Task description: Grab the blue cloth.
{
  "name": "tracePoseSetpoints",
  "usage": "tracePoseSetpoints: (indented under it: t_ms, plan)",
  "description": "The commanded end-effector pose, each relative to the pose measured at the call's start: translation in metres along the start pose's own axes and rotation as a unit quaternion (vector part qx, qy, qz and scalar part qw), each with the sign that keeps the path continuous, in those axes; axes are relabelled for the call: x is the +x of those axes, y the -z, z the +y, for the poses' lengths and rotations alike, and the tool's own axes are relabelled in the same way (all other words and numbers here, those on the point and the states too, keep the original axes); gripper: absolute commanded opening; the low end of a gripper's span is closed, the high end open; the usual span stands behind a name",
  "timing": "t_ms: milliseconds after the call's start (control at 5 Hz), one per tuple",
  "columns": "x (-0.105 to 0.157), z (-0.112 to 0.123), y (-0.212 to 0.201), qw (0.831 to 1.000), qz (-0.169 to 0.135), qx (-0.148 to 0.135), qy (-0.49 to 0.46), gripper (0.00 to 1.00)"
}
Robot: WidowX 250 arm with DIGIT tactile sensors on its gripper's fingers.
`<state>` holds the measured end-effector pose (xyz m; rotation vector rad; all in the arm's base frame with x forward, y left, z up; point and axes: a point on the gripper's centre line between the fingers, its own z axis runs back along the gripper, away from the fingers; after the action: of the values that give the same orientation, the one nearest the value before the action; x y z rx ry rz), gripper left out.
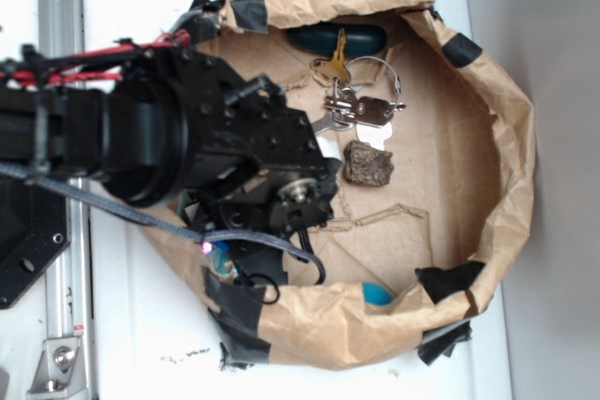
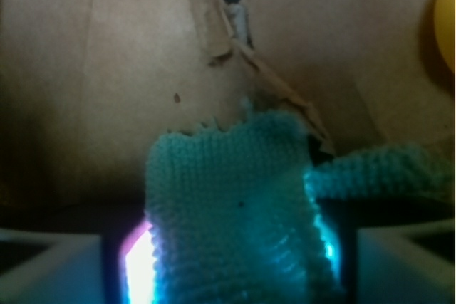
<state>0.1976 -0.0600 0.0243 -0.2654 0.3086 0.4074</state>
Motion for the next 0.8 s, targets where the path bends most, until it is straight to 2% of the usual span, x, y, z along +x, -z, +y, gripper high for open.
tracePoseSetpoints:
  t_ms: [0,200,400,600]
  plan:
    - [0.003,0.000,-0.026,0.997,-0.055,0.032,0.052,0.00]
    - [0.035,0.025,-0.073,0.984,-0.137,0.085,0.072,0.00]
    - [0.055,0.045,-0.148,0.967,-0.233,0.080,0.066,0.00]
    - [0.053,0.038,-0.170,0.964,-0.239,0.067,0.091,0.00]
